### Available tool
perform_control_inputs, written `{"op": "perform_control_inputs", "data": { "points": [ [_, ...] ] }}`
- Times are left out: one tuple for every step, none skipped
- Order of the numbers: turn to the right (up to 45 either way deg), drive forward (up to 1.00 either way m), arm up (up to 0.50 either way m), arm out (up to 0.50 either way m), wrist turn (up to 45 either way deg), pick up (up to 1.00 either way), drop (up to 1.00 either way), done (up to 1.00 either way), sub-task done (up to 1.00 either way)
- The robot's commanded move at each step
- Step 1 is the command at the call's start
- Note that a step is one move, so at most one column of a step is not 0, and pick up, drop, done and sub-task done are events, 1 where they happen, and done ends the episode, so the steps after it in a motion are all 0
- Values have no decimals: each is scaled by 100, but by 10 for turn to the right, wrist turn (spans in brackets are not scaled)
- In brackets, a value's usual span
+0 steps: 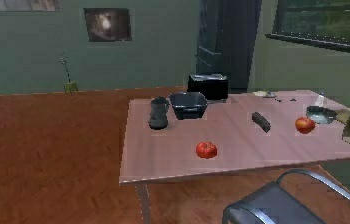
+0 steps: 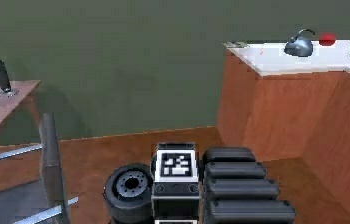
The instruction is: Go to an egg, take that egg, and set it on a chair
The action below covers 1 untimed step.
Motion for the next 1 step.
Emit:
{"op": "perform_control_inputs", "data": {
  "points": [
    [-150, 0, 0, 0, 0, 0, 0, 0, 0]
  ]
}}
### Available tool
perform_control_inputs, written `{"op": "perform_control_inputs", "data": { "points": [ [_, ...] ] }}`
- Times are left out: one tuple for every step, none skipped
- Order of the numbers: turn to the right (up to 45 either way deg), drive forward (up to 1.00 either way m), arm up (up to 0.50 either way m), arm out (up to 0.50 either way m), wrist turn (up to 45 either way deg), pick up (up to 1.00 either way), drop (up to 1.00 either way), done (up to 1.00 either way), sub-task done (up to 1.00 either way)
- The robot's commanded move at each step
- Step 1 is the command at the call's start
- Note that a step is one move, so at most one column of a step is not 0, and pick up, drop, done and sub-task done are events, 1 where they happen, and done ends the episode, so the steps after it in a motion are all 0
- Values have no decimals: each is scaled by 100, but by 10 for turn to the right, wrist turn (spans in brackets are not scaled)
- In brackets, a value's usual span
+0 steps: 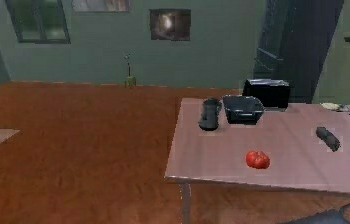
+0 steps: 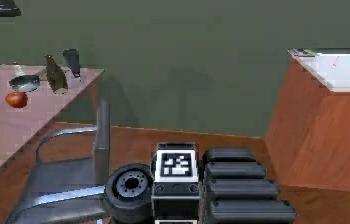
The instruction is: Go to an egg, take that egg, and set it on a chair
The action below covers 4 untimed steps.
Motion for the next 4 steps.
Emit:
{"op": "perform_control_inputs", "data": {
  "points": [
    [450, 0, 0, 0, 0, 0, 0, 0, 0],
    [450, 0, 0, 0, 0, 0, 0, 0, 0],
    [450, 0, 0, 0, 0, 0, 0, 0, 0],
    [150, 0, 0, 0, 0, 0, 0, 0, 0]
  ]
}}
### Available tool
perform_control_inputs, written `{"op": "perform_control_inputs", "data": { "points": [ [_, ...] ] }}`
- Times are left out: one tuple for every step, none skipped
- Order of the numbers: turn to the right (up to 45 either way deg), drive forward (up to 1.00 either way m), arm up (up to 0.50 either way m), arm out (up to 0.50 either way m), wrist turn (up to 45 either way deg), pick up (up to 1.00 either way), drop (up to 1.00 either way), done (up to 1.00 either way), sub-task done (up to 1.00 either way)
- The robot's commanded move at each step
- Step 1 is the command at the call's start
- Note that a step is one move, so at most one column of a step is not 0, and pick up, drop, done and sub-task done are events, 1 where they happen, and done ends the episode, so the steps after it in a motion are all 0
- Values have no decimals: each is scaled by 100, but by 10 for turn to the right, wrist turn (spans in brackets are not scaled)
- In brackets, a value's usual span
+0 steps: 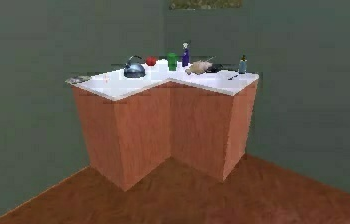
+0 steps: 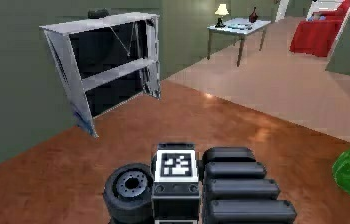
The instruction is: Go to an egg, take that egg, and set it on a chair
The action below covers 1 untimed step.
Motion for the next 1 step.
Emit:
{"op": "perform_control_inputs", "data": {
  "points": [
    [30, 0, 0, 0, 0, 0, 0, 0, 0]
  ]
}}
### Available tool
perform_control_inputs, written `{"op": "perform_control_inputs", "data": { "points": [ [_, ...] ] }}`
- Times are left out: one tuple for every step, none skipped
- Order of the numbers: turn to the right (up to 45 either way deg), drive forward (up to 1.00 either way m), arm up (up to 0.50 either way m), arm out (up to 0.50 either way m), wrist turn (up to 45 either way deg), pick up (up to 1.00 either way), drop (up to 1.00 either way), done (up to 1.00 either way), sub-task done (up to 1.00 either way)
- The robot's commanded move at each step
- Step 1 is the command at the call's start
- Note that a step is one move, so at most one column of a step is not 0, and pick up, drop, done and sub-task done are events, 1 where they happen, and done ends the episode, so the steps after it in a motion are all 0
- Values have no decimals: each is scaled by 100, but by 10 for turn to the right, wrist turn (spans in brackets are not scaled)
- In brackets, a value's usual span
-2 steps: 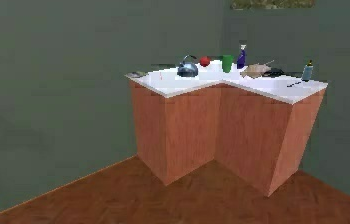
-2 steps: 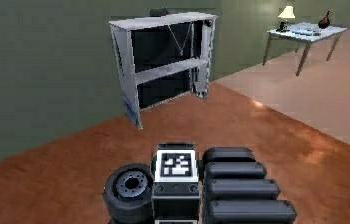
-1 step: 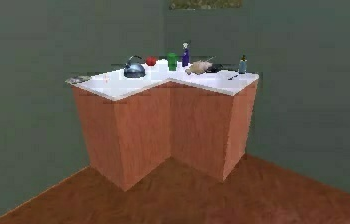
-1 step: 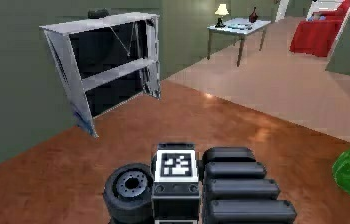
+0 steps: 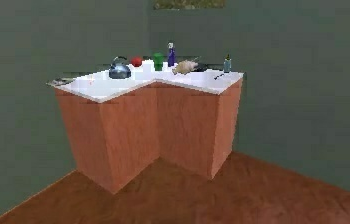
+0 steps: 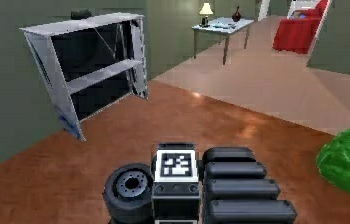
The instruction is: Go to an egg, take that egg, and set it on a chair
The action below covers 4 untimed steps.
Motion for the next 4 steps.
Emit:
{"op": "perform_control_inputs", "data": {
  "points": [
    [-450, 0, 0, 0, 0, 0, 0, 0, 0],
    [-450, 0, 0, 0, 0, 0, 0, 0, 0],
    [-450, 0, 0, 0, 0, 0, 0, 0, 0],
    [-210, 0, 0, 0, 0, 0, 0, 0, 0]
  ]
}}
